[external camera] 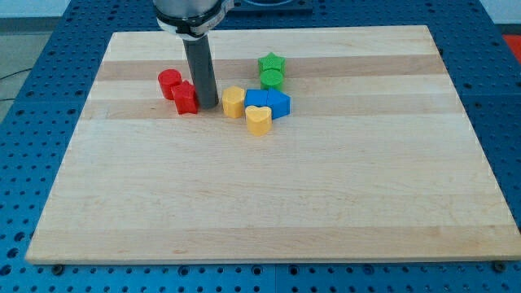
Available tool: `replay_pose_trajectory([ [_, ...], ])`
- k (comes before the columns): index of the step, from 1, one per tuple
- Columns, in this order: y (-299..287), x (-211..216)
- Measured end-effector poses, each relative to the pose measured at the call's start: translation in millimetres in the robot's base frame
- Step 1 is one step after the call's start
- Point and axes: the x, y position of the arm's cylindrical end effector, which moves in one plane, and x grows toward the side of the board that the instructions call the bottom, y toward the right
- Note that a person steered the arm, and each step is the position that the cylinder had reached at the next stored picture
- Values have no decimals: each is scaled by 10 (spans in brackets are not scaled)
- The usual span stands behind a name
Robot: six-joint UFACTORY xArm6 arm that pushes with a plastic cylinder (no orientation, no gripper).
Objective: Place the yellow hexagon right to the red star
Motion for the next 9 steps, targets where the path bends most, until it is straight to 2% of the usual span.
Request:
replay_pose_trajectory([
  [2,7,1],
  [3,336,-8],
  [4,381,-155],
  [5,782,-112],
  [6,785,-129],
  [7,756,-283],
  [8,975,-480],
  [9,1268,-137],
])
